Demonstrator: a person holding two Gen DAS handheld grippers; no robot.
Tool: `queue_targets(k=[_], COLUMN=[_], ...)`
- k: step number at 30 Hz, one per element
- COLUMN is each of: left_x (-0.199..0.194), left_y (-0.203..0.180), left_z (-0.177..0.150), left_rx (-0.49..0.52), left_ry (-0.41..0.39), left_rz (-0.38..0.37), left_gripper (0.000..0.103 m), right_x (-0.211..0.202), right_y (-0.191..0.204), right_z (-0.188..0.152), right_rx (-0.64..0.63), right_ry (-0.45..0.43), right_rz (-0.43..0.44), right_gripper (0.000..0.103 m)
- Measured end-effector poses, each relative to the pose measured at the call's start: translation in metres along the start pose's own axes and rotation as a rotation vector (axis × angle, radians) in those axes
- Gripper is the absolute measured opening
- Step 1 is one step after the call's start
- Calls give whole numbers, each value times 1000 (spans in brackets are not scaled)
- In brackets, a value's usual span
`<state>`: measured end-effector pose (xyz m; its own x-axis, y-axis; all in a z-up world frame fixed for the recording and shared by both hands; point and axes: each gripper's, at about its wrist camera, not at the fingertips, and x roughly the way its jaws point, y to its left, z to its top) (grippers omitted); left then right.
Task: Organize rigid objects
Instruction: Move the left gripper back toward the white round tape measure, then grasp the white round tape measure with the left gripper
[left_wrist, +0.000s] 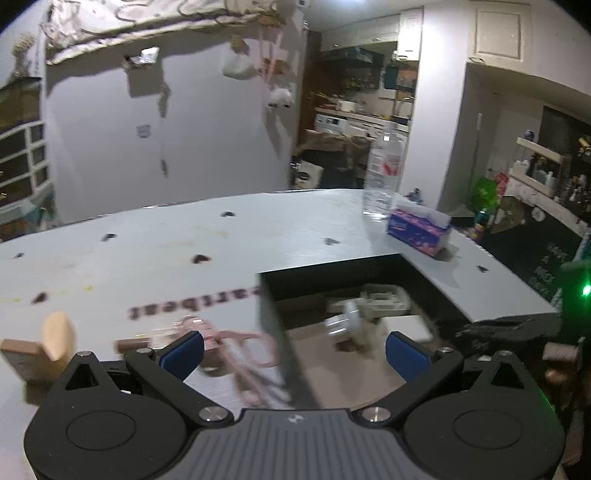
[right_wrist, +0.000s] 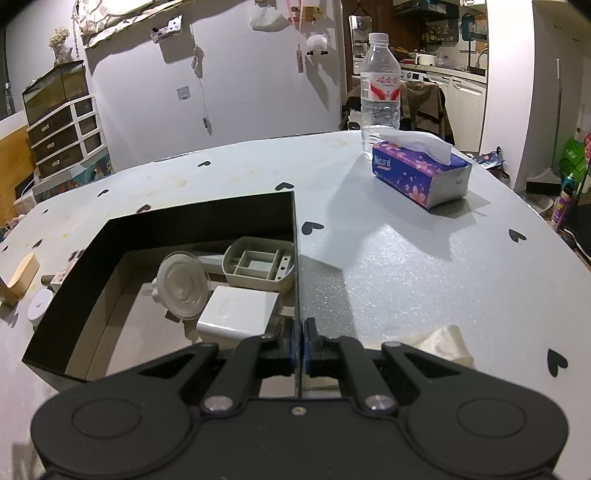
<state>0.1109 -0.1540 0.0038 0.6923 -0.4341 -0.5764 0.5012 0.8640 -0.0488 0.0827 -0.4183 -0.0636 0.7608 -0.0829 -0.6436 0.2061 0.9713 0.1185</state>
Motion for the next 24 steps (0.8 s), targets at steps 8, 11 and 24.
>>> queue_targets(k=[8, 11, 24], left_x=[-8, -5, 40], left_y=[41, 56, 89], left_z=[-27, -38, -51], left_rx=[-51, -91, -158], left_ry=[-44, -47, -9], left_rz=[125, 180, 320], left_gripper=[103, 103, 75], right_x=[-1, -1, -1], right_y=[1, 0, 3], right_z=[0, 0, 0], right_rx=[-1, -1, -2], right_ry=[2, 1, -2], right_rz=[-4, -3, -20], right_gripper=[5, 4, 4])
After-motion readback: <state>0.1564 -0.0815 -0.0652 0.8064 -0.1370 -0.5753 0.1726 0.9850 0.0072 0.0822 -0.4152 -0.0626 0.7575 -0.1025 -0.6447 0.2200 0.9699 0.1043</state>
